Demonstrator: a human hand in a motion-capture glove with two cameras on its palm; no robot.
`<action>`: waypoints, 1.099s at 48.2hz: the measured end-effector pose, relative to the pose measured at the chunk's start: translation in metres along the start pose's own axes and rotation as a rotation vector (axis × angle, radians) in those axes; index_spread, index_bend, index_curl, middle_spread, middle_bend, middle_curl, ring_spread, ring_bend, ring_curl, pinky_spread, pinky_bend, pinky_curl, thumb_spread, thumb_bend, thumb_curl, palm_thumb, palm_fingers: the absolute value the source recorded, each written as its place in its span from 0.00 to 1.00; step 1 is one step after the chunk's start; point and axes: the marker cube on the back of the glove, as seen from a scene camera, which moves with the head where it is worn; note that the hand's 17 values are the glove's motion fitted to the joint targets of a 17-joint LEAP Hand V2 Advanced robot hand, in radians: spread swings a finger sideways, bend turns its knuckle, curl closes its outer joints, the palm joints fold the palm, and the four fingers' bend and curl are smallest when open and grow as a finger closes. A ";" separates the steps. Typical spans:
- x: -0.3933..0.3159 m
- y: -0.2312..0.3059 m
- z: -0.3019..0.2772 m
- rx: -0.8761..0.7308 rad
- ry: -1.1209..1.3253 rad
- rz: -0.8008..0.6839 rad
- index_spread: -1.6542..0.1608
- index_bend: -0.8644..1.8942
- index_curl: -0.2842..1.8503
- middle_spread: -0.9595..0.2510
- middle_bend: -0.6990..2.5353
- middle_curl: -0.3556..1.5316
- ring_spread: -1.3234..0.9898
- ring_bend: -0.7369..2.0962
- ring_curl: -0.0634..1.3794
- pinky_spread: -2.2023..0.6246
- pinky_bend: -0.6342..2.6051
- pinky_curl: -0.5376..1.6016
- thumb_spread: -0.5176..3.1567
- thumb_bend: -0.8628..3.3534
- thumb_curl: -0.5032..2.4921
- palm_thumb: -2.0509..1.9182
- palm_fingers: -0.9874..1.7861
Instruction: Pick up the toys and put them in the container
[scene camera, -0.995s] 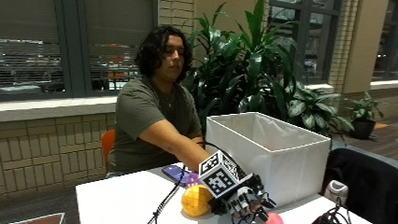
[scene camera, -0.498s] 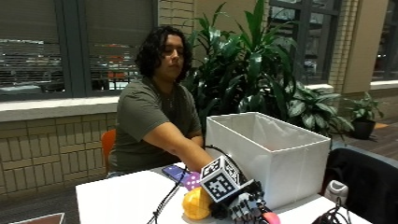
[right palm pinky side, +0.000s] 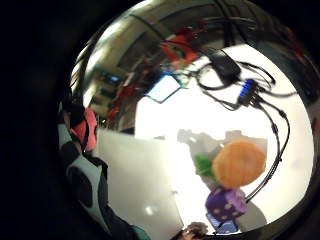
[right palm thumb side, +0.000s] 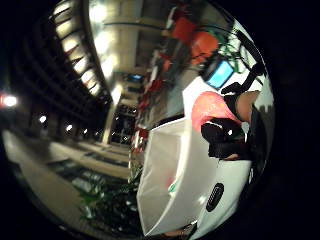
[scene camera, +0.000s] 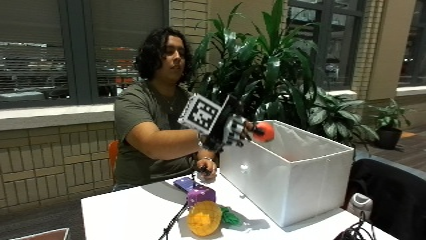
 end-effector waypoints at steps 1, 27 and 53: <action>-0.014 0.007 -0.002 0.001 -0.015 -0.028 0.74 0.48 0.25 0.35 0.67 0.87 0.37 0.90 0.67 0.58 0.68 0.64 0.52 0.24 0.26 0.66 0.72; -0.059 0.067 0.004 -0.097 0.266 -0.443 0.74 0.47 0.28 0.37 0.59 0.83 0.37 0.84 0.66 0.58 0.65 0.69 0.47 0.20 0.24 0.56 0.57; 0.236 0.028 0.011 -0.382 0.631 -0.246 0.71 0.59 0.36 0.50 0.39 0.63 0.42 0.57 0.44 0.69 0.49 0.53 0.48 0.20 0.25 0.53 0.38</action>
